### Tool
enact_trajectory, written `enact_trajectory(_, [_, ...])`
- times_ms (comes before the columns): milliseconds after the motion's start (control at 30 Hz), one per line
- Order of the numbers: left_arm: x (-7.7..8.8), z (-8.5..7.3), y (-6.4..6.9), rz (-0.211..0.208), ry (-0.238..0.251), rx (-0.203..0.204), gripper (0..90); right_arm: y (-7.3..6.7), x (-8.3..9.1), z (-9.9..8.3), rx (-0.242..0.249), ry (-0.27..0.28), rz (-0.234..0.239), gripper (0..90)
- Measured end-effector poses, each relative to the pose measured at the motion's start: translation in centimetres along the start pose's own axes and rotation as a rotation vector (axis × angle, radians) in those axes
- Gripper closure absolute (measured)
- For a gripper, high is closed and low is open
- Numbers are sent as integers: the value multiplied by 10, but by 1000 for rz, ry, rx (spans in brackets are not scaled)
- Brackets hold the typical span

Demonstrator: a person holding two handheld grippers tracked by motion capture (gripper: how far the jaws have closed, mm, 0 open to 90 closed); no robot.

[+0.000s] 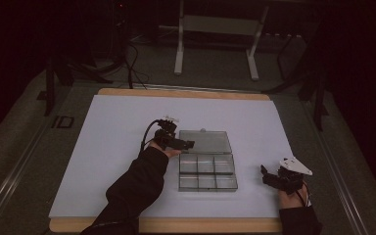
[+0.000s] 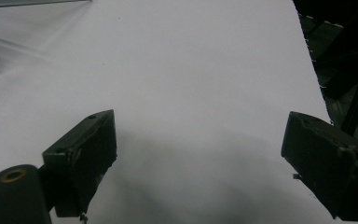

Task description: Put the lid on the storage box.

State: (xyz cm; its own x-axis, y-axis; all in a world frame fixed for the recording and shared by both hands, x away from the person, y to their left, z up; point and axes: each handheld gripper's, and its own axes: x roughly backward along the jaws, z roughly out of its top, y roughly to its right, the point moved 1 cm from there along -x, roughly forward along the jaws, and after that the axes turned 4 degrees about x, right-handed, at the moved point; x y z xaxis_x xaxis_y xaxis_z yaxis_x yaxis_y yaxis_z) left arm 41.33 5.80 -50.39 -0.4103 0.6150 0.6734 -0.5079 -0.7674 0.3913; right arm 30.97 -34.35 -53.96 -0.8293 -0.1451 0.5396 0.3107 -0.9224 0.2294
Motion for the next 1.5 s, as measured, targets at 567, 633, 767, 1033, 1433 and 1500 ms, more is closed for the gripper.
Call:
enact_trajectory(567, [-18, -11, -10, -66, -29, 96, 171, -1, 0, 0, 9, -1, -1, 102])
enact_trajectory(633, [-21, -13, -10, -67, -40, 101, 193, -1, 0, 0, 11, -2, -2, 102])
enact_trajectory(767, [-24, -16, -15, -120, -36, 129, 234, -1, 0, 0, 11, -4, -3, 101])
enact_trajectory(1033, [-24, -16, -18, -183, -27, 143, 337, -1, -2, 1, 7, -19, 1, 102])
enact_trajectory(1433, [-13, -14, -14, -211, 17, 38, 524, 0, 2, 16, 1, -20, 39, 101])
enact_trajectory(1500, [-11, -14, -15, -216, 20, 29, 555, -1, 6, 23, 0, 7, 48, 102])
